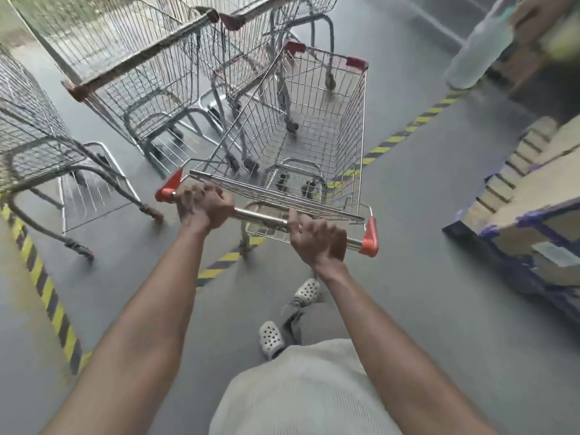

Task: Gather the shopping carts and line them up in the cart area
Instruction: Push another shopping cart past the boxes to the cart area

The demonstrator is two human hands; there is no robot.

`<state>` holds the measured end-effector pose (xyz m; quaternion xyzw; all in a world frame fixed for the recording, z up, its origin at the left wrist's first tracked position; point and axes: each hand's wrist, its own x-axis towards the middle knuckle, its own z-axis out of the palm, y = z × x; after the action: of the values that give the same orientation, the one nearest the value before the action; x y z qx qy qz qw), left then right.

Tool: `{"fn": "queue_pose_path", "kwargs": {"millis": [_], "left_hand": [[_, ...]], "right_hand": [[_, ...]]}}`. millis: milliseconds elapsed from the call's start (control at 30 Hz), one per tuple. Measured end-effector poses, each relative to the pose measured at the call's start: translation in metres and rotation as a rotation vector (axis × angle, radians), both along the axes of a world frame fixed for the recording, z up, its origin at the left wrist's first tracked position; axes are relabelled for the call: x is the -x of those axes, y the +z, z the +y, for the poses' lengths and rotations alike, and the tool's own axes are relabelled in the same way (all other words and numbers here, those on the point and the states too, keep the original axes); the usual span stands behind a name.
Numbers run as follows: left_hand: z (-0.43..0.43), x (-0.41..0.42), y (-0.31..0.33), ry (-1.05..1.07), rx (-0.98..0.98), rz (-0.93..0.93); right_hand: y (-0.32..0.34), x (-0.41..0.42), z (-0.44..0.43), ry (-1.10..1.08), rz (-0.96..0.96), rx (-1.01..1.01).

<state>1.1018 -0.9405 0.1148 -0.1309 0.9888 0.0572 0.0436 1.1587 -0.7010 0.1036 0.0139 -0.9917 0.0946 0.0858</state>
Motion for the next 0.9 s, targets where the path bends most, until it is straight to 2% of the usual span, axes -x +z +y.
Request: {"fn": "queue_pose_path", "kwargs": {"millis": [233, 567, 633, 767, 833, 900], "left_hand": [[-0.001, 0.093, 0.0, -0.164, 0.007, 0.031], [0.022, 0.232, -0.009, -0.253, 0.029, 0.062], [0.032, 0.261, -0.017, -0.194, -0.019, 0.063], [0.044, 0.318, -0.044, -0.111, 0.031, -0.069], [0.066, 0.336, -0.039, -0.017, -0.035, 0.03], [0.084, 0.358, -0.033, -0.007, -0.083, 0.11]], "right_hand": [[-0.008, 0.062, -0.004, -0.077, 0.106, 0.008], [-0.021, 0.169, 0.006, -0.158, 0.179, -0.001], [-0.024, 0.192, 0.016, -0.157, 0.161, -0.009], [-0.027, 0.228, 0.033, -0.137, 0.213, 0.01], [-0.028, 0.247, 0.039, -0.171, 0.255, -0.011], [-0.031, 0.268, 0.044, -0.218, 0.268, -0.03]]}}
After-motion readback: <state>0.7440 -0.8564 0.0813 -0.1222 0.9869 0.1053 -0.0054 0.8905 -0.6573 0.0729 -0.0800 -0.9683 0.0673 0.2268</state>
